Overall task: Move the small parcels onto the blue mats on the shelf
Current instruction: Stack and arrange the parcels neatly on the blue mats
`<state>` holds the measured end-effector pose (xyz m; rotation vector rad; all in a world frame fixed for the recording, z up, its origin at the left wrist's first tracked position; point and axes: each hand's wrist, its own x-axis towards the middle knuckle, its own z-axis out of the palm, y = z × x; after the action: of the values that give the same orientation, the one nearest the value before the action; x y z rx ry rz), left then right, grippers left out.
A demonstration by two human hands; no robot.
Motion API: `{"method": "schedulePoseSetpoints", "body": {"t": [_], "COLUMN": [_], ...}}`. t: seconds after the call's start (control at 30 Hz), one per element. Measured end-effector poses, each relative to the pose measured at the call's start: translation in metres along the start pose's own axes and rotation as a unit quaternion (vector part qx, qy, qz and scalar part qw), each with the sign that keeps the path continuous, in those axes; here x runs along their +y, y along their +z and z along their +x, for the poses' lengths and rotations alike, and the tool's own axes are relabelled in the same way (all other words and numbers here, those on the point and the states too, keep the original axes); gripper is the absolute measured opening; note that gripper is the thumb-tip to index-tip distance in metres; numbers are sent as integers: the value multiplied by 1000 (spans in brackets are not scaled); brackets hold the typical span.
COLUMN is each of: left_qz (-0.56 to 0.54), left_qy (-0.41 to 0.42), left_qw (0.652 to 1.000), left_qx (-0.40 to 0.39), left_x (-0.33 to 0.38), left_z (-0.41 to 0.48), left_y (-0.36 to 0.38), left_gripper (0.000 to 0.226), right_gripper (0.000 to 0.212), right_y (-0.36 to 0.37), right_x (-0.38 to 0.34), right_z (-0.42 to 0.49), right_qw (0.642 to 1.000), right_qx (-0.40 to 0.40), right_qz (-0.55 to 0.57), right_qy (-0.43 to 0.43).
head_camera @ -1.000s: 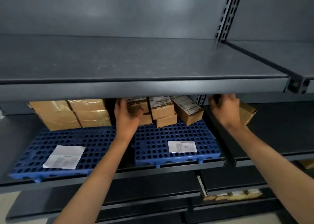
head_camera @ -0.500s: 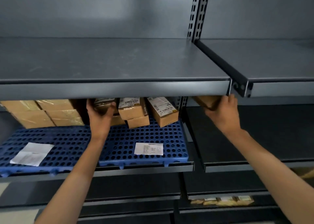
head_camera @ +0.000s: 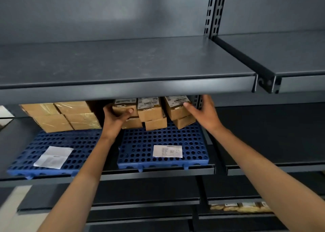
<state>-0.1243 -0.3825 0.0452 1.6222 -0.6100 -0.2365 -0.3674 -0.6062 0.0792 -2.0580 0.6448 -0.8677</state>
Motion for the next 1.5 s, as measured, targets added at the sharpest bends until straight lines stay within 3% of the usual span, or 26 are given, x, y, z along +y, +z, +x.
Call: {"method": "schedulePoseSetpoints", "body": {"t": [0.07, 0.13, 0.27, 0.43, 0.53, 0.7, 0.8, 0.9, 0.97, 1.1, 1.33, 1.5], "left_qz": [-9, -10, 16, 10, 21, 8, -7, -10, -14, -17, 18, 41], "left_qy": [0, 0, 12, 11, 15, 30, 56, 81, 78, 80, 68, 76], "left_qw": [1000, 999, 995, 992, 992, 995, 994, 993, 992, 994, 998, 996], "left_qx": [-12, -31, -95, -128, -120, -94, -89, -81, -96, -67, -3, -13], "left_x": [-2, -4, -10, -5, -3, -6, -10, -7, -4, -3, -6, -1], "left_z": [4, 5, -1, 0, -1, -1, -2, -4, -4, -6, 1, -3], "left_y": [0, 3, 12, 16, 19, 22, 18, 14, 15, 29, 38, 31], "left_gripper": [84, 88, 93, 107, 118, 113, 118, 122, 123, 126, 120, 126], "right_gripper": [88, 82, 63, 76, 79, 88, 94, 75, 87, 118, 112, 119], "right_y": [-1, 9, 41, 45, 37, 24, 21, 24, 31, 53, 72, 64], "right_x": [-2, -6, -13, -6, -7, -14, -16, -16, -14, -10, -6, -3], "right_z": [2, 0, -6, -12, -12, -3, -9, -18, -19, -16, -8, -11], "right_qw": [984, 966, 955, 944, 955, 962, 974, 987, 991, 997, 993, 994], "right_qx": [-57, -111, 8, 37, 20, -28, -38, -47, -60, -21, 49, 20], "right_qz": [115, 128, 172, 210, 173, 121, 116, 91, 68, 13, -80, -99], "right_qy": [123, 194, 242, 252, 241, 244, 189, 125, 96, 69, 69, 50]}}
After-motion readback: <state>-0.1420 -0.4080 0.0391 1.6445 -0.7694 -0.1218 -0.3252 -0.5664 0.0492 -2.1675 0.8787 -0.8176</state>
